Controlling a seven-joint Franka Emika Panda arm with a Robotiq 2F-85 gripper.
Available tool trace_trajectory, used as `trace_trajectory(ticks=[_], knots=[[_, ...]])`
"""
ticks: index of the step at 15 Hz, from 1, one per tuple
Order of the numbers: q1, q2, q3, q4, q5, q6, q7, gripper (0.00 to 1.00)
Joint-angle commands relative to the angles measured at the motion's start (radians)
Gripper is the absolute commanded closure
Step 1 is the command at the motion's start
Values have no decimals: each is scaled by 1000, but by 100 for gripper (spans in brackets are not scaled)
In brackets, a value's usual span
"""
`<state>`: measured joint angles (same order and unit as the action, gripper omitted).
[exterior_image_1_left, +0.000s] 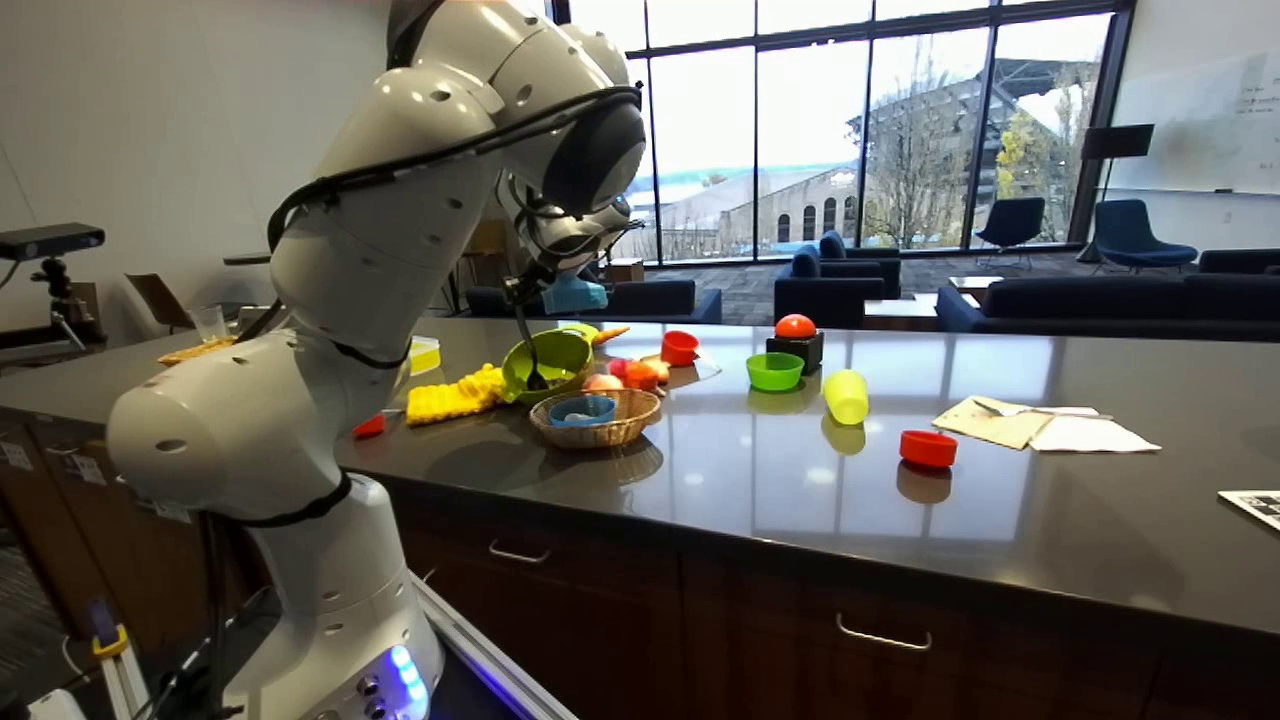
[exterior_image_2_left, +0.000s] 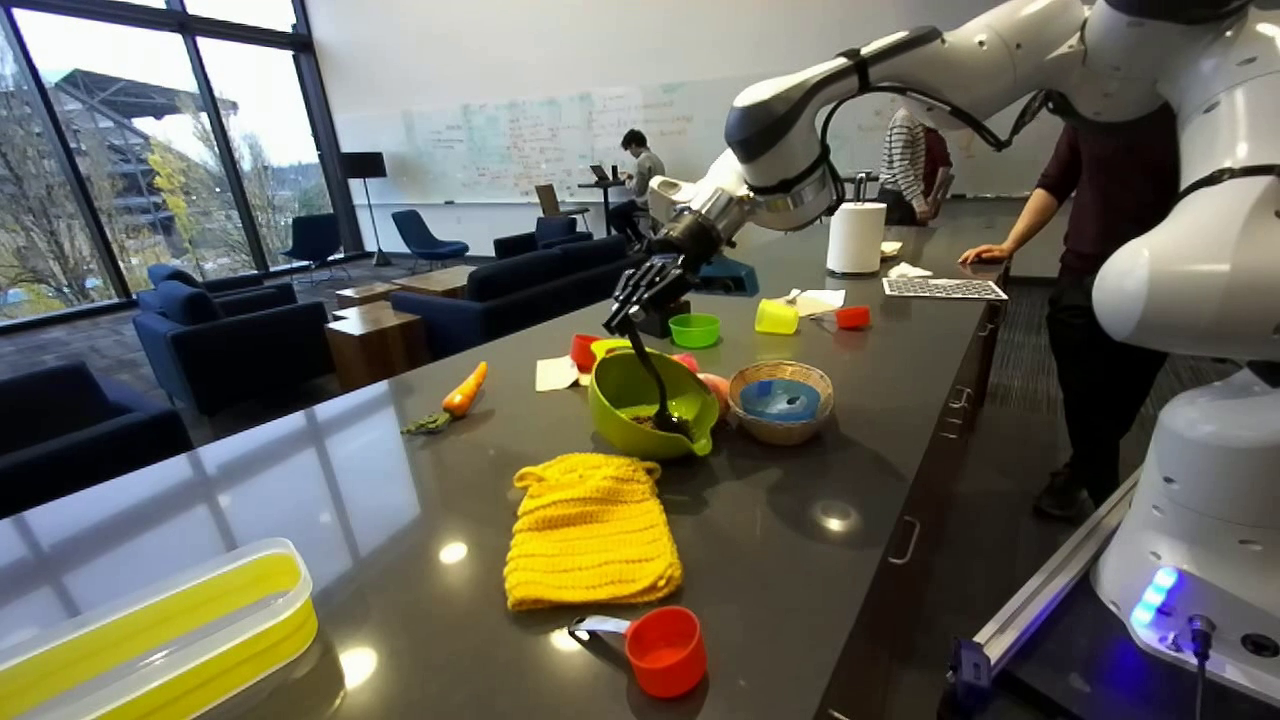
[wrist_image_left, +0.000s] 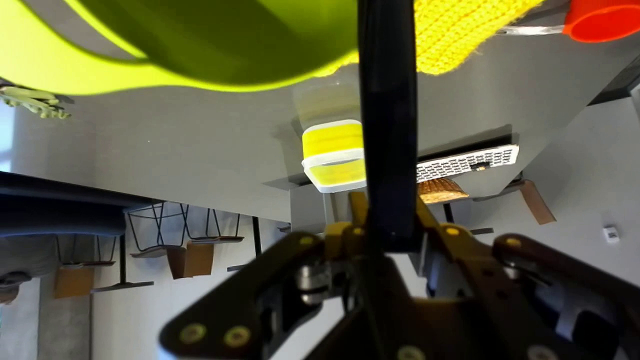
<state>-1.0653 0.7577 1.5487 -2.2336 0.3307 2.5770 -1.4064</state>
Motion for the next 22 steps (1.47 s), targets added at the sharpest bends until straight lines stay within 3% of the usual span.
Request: trace_trajectory(ticks=[1, 13, 22], knots=[[41, 44, -37, 31, -38, 8, 23, 95], [206, 38, -118, 142, -36, -4, 42, 95], [444, 23, -329, 285, -16, -32, 62, 95]])
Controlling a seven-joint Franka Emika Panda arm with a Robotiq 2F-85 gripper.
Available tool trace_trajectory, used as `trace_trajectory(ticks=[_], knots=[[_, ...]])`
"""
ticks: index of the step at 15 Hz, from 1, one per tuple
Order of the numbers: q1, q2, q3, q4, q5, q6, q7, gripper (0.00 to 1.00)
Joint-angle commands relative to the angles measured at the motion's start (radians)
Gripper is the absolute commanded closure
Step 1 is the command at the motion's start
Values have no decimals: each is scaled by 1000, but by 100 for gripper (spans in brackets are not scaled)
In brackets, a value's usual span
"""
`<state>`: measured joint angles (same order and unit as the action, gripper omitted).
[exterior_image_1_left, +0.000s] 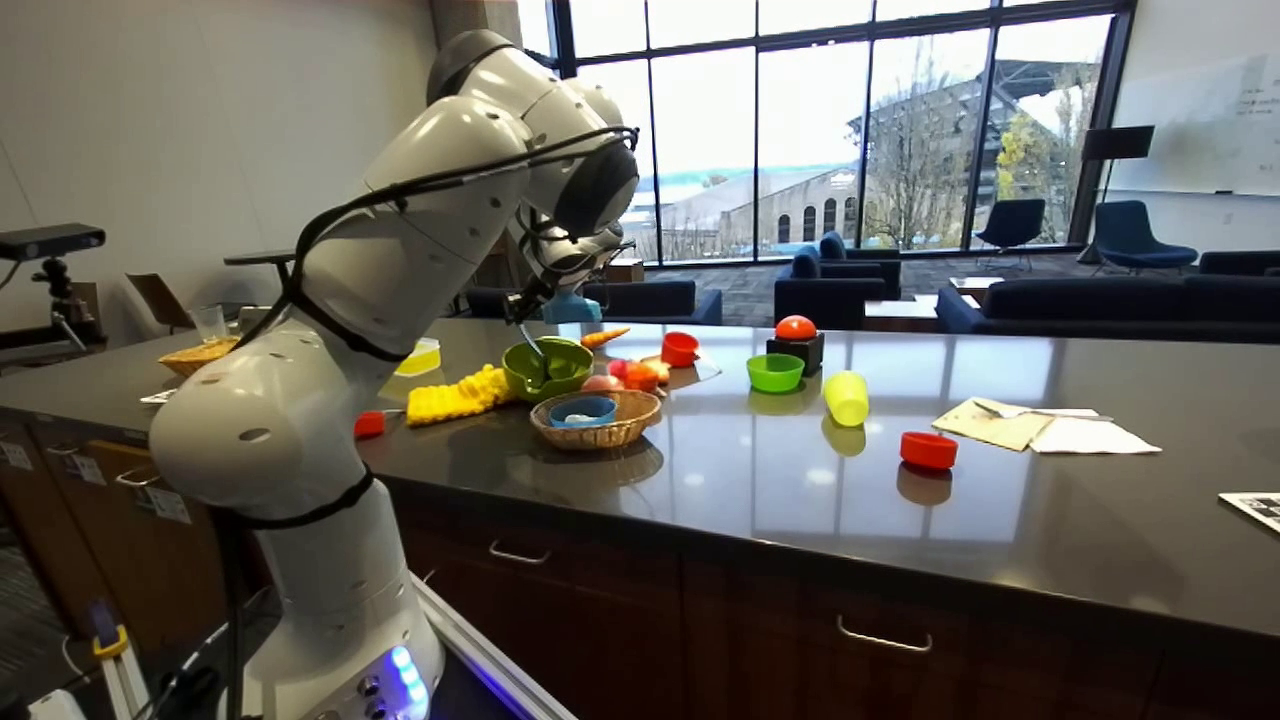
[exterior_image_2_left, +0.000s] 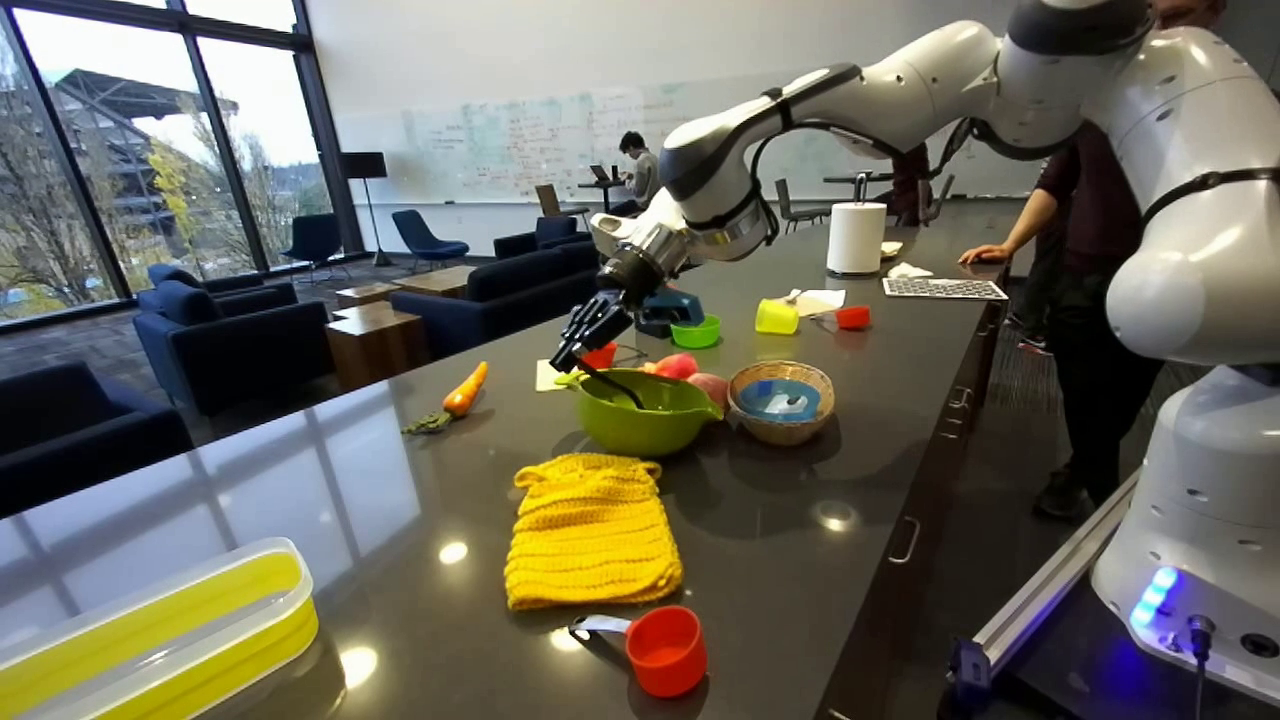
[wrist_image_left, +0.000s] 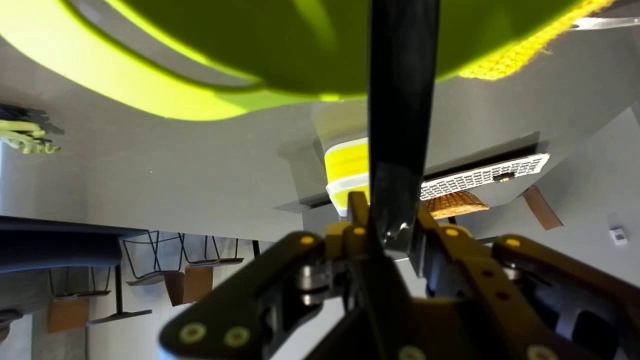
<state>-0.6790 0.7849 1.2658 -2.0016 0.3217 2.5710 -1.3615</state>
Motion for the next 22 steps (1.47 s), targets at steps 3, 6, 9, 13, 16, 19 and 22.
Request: trace_trajectory(ticks=[3, 6, 9, 13, 16, 19, 22], knots=[[111, 0, -68, 93, 9, -72, 5, 95], [143, 11, -61, 120, 39, -162, -21, 95], [167, 10, -52, 136, 89, -295, -52, 95], [174, -31, -71, 136, 173, -407, -81, 95], [121, -80, -76, 111, 241, -418, -94, 95], [50, -136, -74, 88, 322, -414, -120, 95], [2, -197, -89, 77, 411, -424, -164, 95]])
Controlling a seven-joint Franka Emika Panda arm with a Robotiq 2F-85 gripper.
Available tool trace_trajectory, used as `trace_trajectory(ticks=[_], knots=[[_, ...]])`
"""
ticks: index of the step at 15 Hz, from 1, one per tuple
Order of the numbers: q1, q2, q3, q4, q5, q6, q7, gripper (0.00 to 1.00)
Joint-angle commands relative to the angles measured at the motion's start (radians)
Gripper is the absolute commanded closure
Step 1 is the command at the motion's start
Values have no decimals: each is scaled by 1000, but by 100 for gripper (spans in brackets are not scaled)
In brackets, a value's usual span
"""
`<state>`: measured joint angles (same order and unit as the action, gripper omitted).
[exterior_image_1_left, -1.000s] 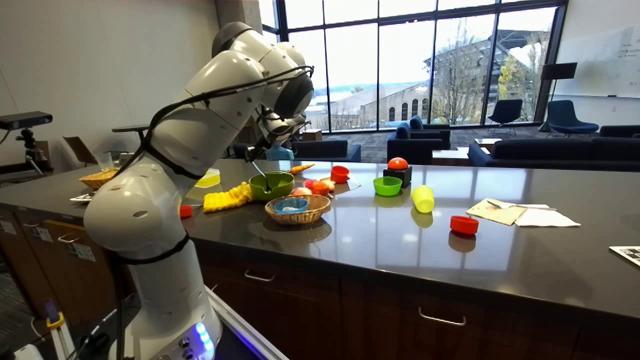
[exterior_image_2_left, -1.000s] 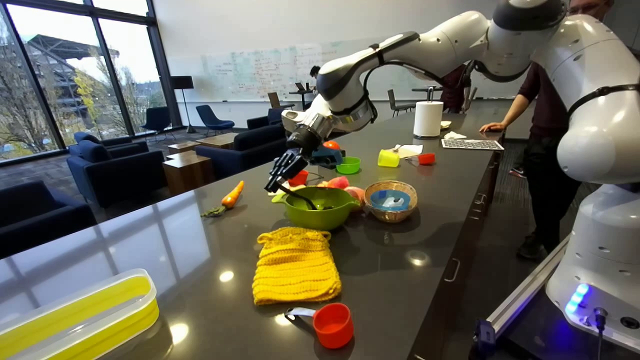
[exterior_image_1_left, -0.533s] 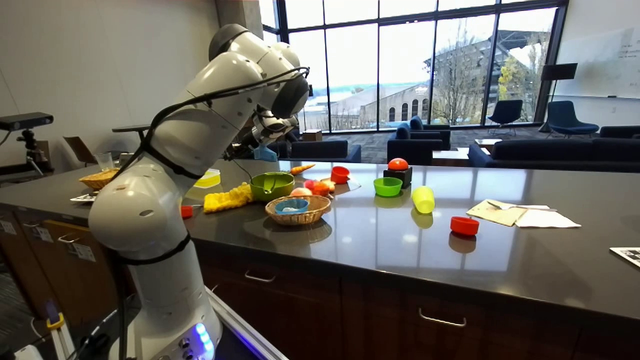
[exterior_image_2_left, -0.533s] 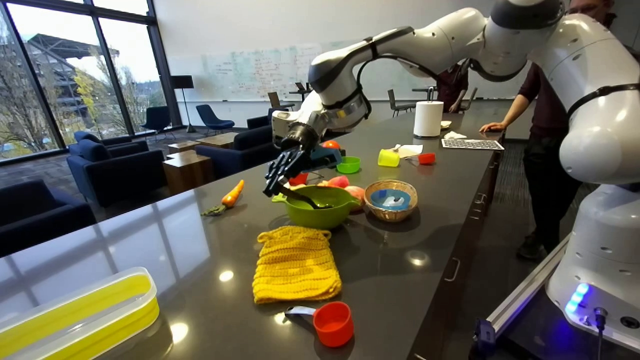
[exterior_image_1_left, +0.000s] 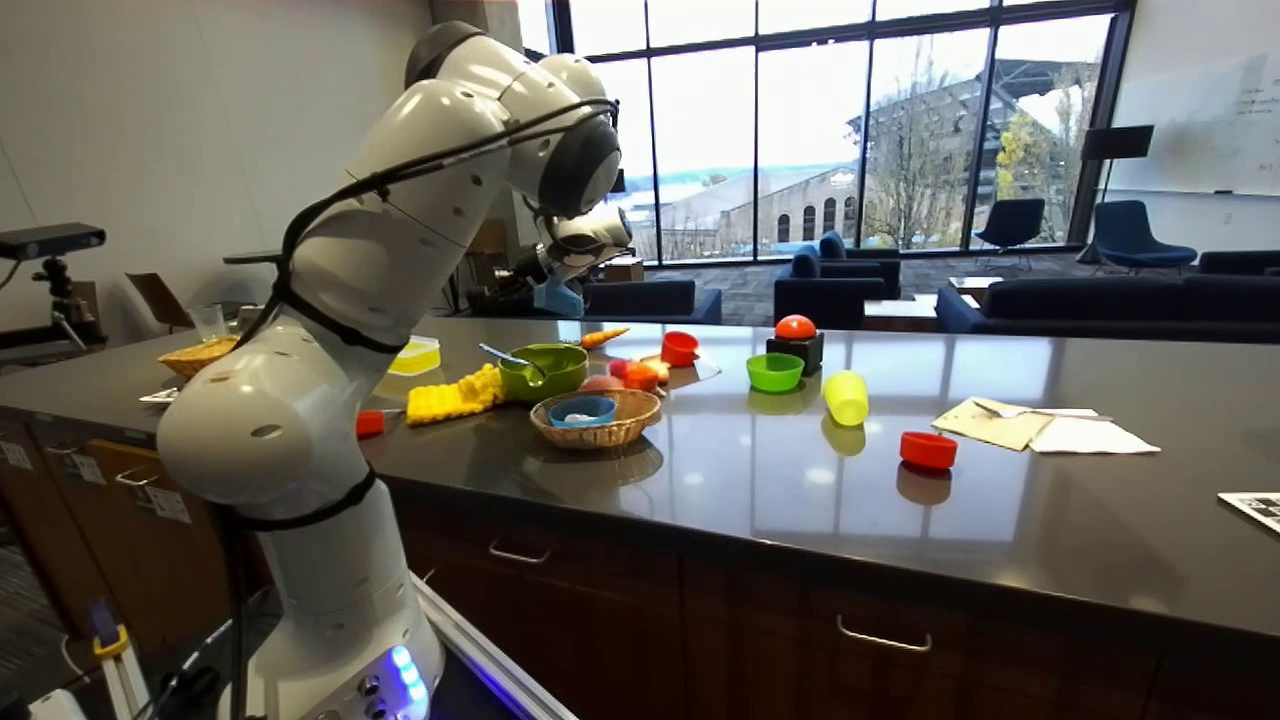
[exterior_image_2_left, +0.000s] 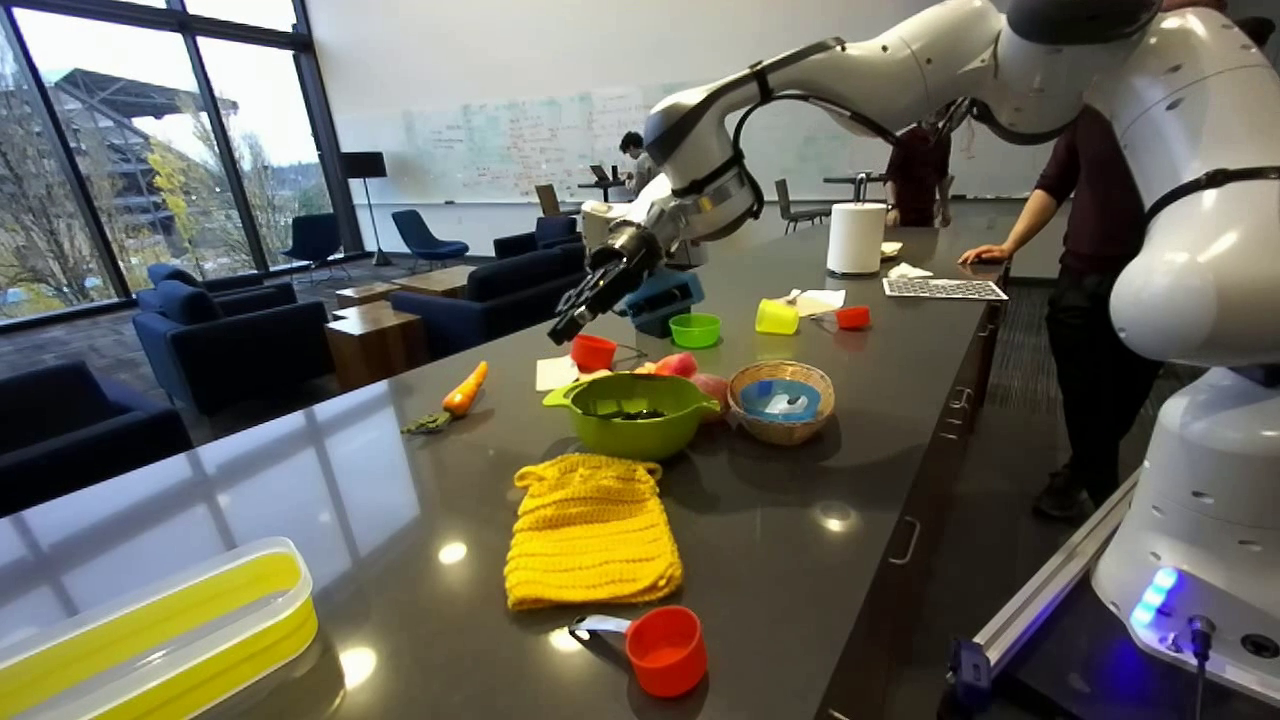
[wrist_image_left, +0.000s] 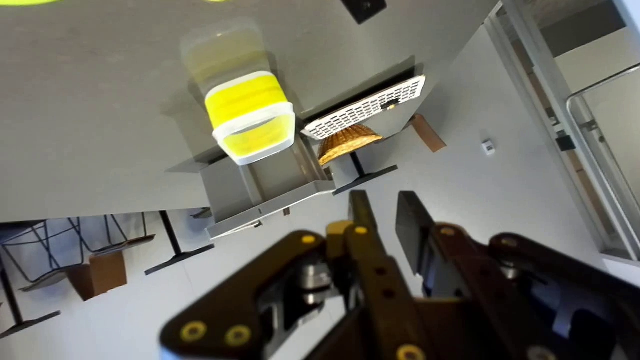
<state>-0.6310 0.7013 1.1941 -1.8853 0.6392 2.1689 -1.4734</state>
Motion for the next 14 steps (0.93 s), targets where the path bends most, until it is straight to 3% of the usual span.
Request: trace_trajectory(ticks=[1, 2, 3, 4, 5, 7, 11, 14], knots=[[-52, -139, -28, -43, 122, -27, -65, 95], [-49, -175, -48, -51, 143, -30, -71, 95], [-44, -208, -70, -59, 169, -28, -78, 86], [-30, -244, -97, -72, 199, -10, -88, 55], [-12, -277, -127, -84, 235, 7, -102, 58], [54, -351, -216, -120, 321, 80, -109, 53], [279, -461, -455, -215, 443, 196, -71, 27], [482, -497, -618, -287, 455, 294, 0, 7]])
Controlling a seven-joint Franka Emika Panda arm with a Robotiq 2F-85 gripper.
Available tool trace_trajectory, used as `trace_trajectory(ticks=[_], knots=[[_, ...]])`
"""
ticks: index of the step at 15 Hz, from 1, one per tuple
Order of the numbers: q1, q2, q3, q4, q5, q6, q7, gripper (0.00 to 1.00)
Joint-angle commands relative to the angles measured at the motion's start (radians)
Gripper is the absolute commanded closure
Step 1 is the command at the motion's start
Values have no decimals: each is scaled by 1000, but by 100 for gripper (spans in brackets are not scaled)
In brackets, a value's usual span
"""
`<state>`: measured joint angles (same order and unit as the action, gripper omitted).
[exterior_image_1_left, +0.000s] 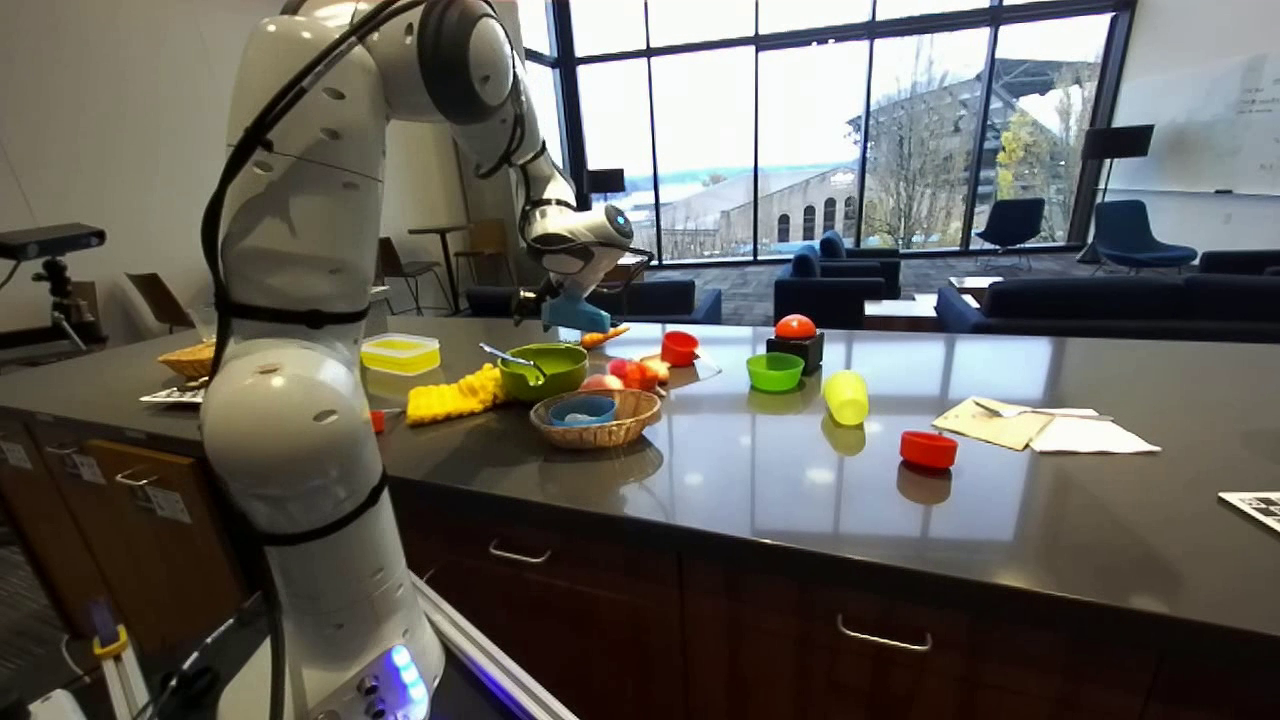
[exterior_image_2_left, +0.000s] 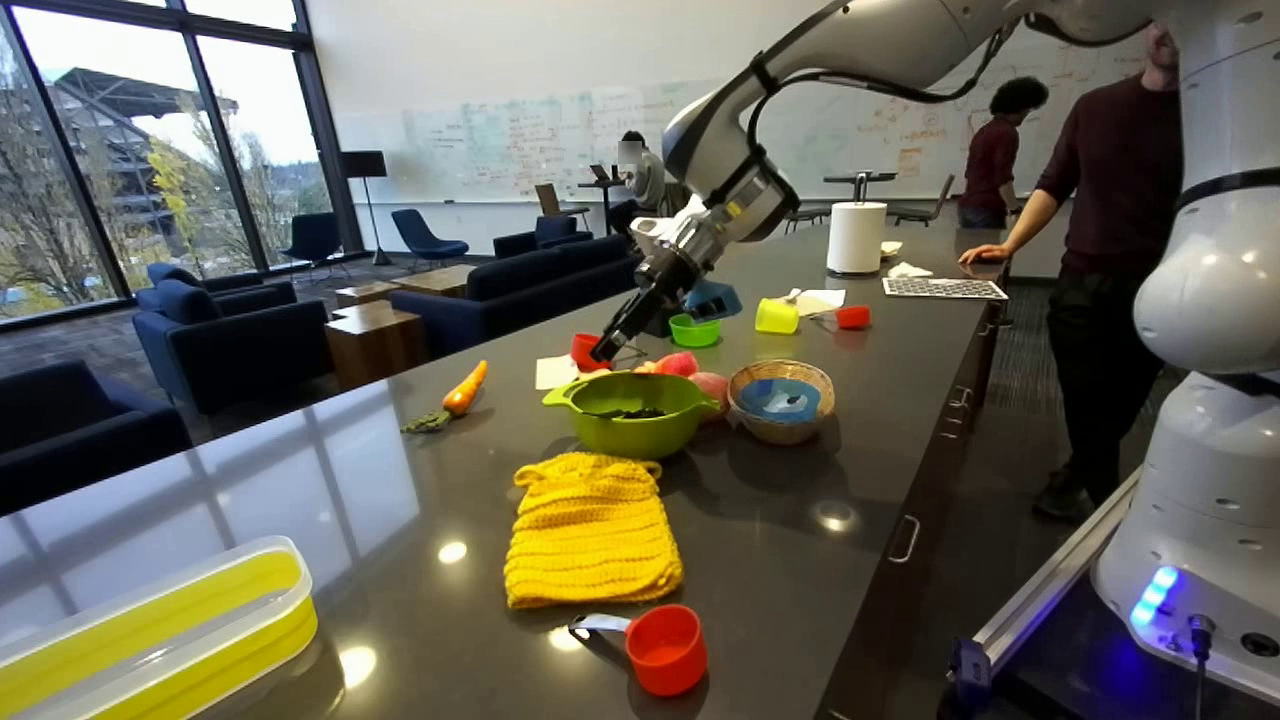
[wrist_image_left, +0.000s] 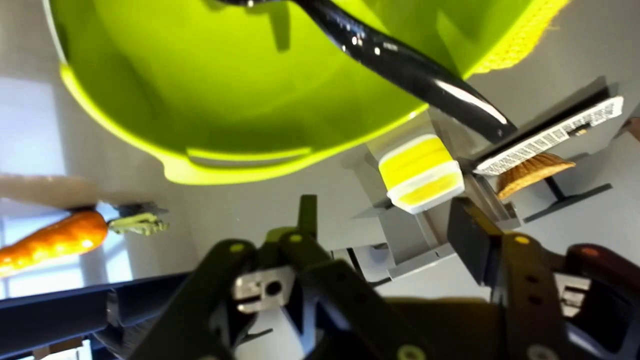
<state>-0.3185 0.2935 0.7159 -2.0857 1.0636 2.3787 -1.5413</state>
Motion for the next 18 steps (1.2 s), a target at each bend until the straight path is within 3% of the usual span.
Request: trace_trajectory(ticks=[1, 4, 7, 14, 15, 16, 18], knots=[[233, -94, -180, -107, 21, 119, 97, 1], [397, -95, -277, -152, -24, 198, 189, 0], [495, -96, -327, -181, -98, 265, 292, 0], [549, -110, -348, -207, -248, 351, 444, 1], [550, -112, -346, -210, -266, 367, 456, 5], [548, -113, -344, -212, -280, 378, 465, 25], [546, -114, -339, -216, -311, 396, 487, 35]])
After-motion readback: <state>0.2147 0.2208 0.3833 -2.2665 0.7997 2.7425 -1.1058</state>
